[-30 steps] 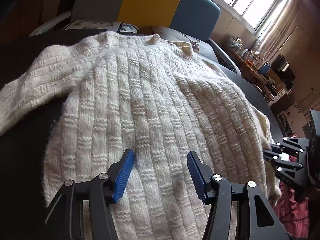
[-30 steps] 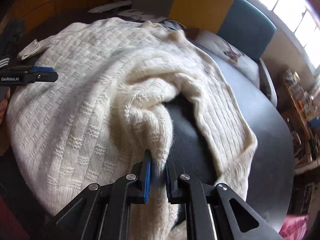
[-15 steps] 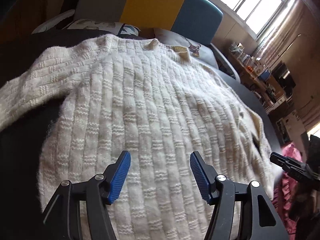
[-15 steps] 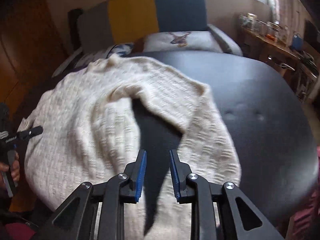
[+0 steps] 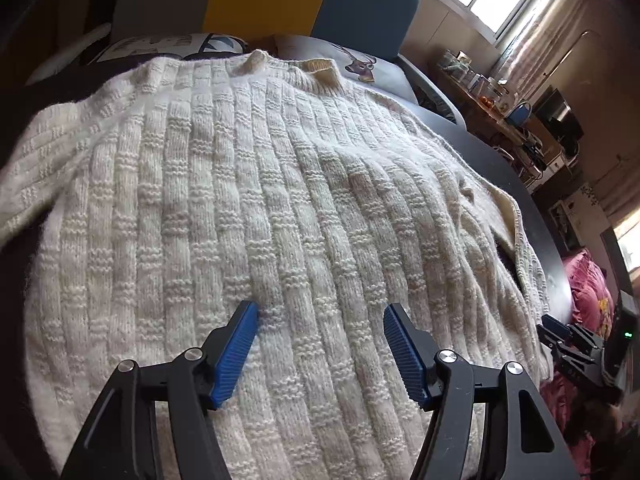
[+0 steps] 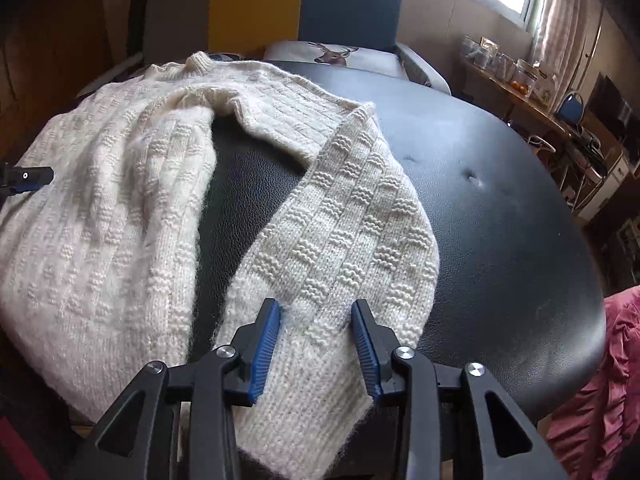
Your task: Fold clothes
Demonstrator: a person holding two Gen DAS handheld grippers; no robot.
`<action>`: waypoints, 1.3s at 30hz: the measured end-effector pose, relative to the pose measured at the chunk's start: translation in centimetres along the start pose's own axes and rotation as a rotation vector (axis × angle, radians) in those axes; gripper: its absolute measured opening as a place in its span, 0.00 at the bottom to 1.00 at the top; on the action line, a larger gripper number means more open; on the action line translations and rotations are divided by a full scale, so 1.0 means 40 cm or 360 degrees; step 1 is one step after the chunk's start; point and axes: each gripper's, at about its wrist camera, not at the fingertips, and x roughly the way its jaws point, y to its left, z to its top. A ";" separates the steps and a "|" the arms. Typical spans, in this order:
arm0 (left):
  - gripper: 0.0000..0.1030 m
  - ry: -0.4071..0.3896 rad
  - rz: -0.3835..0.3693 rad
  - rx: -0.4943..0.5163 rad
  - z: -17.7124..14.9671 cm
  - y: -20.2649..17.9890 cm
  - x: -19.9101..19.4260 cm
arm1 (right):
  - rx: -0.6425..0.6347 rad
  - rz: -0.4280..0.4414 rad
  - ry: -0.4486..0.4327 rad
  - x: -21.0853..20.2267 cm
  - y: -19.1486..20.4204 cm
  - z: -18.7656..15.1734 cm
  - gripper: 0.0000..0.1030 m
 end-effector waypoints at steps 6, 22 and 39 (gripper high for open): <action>0.69 -0.0013 -0.0017 -0.0003 -0.006 0.000 0.003 | -0.0011 0.0014 0.0020 -0.003 -0.004 0.002 0.38; 0.73 -0.0010 0.0008 0.0056 -0.013 -0.013 0.008 | 0.0435 -0.0185 -0.0414 -0.278 -0.278 0.163 0.06; 0.74 0.0024 -0.0051 0.0040 0.039 -0.047 -0.005 | 0.0774 0.0086 -0.0199 -0.079 -0.415 0.162 0.21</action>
